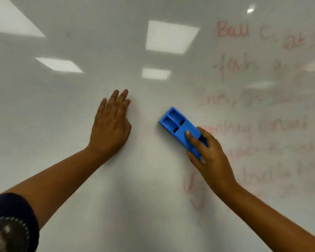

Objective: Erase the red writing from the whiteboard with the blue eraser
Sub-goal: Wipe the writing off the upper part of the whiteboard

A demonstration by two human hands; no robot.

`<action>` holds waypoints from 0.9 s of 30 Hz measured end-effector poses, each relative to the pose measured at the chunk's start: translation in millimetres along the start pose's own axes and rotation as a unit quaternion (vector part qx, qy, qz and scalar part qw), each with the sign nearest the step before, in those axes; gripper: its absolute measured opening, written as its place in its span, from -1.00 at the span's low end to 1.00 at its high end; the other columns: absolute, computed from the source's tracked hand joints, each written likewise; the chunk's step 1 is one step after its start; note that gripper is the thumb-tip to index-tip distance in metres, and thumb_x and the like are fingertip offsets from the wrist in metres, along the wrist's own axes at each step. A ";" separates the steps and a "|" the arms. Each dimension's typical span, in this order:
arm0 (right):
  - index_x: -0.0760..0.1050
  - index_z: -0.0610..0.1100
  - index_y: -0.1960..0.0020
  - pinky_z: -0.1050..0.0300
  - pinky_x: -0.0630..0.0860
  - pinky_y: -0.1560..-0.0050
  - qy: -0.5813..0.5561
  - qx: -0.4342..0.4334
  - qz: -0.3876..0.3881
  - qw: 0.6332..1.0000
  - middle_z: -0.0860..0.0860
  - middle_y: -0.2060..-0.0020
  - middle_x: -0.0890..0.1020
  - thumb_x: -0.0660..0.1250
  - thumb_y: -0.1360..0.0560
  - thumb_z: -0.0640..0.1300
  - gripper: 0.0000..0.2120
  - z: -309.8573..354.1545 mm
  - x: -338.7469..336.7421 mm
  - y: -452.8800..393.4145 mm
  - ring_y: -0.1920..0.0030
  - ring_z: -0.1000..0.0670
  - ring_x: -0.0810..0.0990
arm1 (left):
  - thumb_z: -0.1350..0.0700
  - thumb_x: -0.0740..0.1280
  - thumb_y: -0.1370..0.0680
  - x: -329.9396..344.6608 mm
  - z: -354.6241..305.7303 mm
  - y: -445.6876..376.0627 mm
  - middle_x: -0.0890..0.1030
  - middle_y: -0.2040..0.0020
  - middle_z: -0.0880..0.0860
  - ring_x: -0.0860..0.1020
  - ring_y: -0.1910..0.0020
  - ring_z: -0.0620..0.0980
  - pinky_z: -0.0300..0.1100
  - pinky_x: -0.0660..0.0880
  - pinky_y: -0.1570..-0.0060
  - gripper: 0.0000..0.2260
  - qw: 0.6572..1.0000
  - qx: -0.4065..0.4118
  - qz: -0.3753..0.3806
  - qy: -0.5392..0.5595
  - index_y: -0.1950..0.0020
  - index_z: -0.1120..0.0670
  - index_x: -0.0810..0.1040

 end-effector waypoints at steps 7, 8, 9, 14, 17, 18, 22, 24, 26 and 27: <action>0.16 0.60 -0.18 0.34 0.13 -0.36 -0.027 -0.078 0.237 0.968 0.58 -0.22 0.25 0.13 -0.40 0.46 -0.64 -19.2 48.8 147.5 -0.34 0.34 0.25 | 0.26 0.18 -0.50 10.8 -49.8 -20.8 0.26 -0.45 0.25 0.19 -0.45 0.21 0.07 0.06 -0.41 -0.55 1.000 0.007 -0.001 0.013 -0.39 0.31 0.31; 0.21 0.51 -0.24 0.32 0.15 -0.34 -0.014 -0.089 0.252 0.964 0.43 -0.29 0.30 0.13 -0.49 0.33 -0.67 -23.6 45.4 144.8 -0.36 0.23 0.30 | 0.25 0.18 -0.51 15.5 -56.1 -21.0 0.25 -0.45 0.25 0.18 -0.45 0.20 0.07 0.06 -0.41 -0.54 1.000 0.011 0.002 0.011 -0.40 0.30 0.29; 0.31 0.34 -0.31 0.26 0.26 -0.30 0.025 -0.116 0.223 0.968 0.20 -0.31 0.42 0.19 -0.55 0.13 -0.65 -26.8 32.3 135.1 -0.32 0.09 0.40 | 0.23 0.17 -0.51 20.9 -61.3 -21.0 0.24 -0.46 0.24 0.18 -0.45 0.20 0.07 0.07 -0.41 -0.53 1.000 0.013 0.007 0.008 -0.42 0.29 0.26; 0.52 -0.05 -0.23 0.04 0.55 -0.03 0.065 -0.115 0.031 0.991 -0.25 -0.16 0.55 0.35 -0.42 -0.26 -0.61 -45.9 -20.5 45.4 -0.10 -0.21 0.58 | 0.13 0.03 -0.55 53.1 -71.3 -5.3 0.18 -0.49 0.20 0.11 -0.48 0.15 0.04 -0.03 -0.43 -0.51 0.998 0.010 0.044 -0.034 -0.47 0.23 0.16; 0.48 -0.09 -0.28 -0.09 0.53 -0.04 0.059 -0.054 -0.006 0.997 -0.28 -0.23 0.48 0.46 -0.33 -0.33 -0.46 -66.5 -39.9 -6.0 -0.17 -0.29 0.50 | 0.08 -0.02 -0.56 61.8 -69.0 3.0 0.17 -0.50 0.16 0.08 -0.49 0.12 0.00 -0.08 -0.44 -0.50 0.997 0.008 0.035 -0.068 -0.49 0.20 0.15; 0.44 -0.07 -0.31 -0.09 0.51 -0.06 0.048 -0.034 -0.018 0.998 -0.26 -0.27 0.45 0.46 -0.35 -0.32 -0.43 -71.6 -43.7 -17.4 -0.22 -0.29 0.46 | 0.07 -0.02 -0.57 63.5 -68.3 3.1 0.16 -0.51 0.16 0.06 -0.49 0.10 -0.01 -0.09 -0.44 -0.50 0.997 0.009 0.032 -0.074 -0.49 0.20 0.14; 0.33 0.03 -0.39 0.06 0.36 -0.18 0.012 0.032 -0.051 0.998 -0.18 -0.36 0.35 0.38 -0.45 -0.27 -0.43 -73.3 -40.6 -16.6 -0.33 -0.20 0.34 | 0.08 -0.01 -0.57 64.0 -67.2 -0.8 0.14 -0.51 0.16 0.05 -0.49 0.10 -0.01 -0.12 -0.45 -0.50 0.996 0.016 0.025 -0.085 -0.50 0.19 0.11; 0.37 -0.01 -0.36 0.07 0.32 -0.19 0.000 0.026 -0.032 0.999 -0.20 -0.33 0.38 0.40 -0.42 -0.31 -0.43 -63.1 -26.6 9.0 -0.31 -0.22 0.36 | 0.08 -0.01 -0.57 64.2 -67.7 0.1 0.15 -0.51 0.16 0.06 -0.49 0.11 -0.05 -0.15 -0.44 -0.50 0.996 0.013 0.024 -0.086 -0.50 0.19 0.12; 0.47 -0.06 -0.29 0.07 0.35 -0.17 0.016 -0.012 -0.023 1.000 -0.25 -0.24 0.47 0.44 -0.34 -0.37 -0.44 -49.0 -13.8 46.2 -0.22 -0.24 0.44 | 0.09 0.00 -0.56 64.1 -67.5 1.4 0.17 -0.50 0.16 0.08 -0.49 0.12 -0.05 -0.15 -0.44 -0.50 0.996 0.013 0.019 -0.089 -0.49 0.19 0.14; 0.51 -0.07 -0.24 0.09 0.35 -0.19 0.023 -0.035 -0.018 0.999 -0.25 -0.19 0.51 0.44 -0.33 -0.38 -0.47 -43.5 -7.7 68.0 -0.19 -0.22 0.46 | 0.09 0.01 -0.56 64.3 -67.2 2.1 0.17 -0.50 0.17 0.08 -0.49 0.13 -0.03 -0.13 -0.44 -0.50 0.996 0.013 0.018 -0.090 -0.49 0.19 0.14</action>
Point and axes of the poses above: each hand's wrist, its own y-axis away from the middle knuckle, its own x-axis out of the palm, z = x × y, the point moved 8 cm from there along -y, towards the middle knuckle
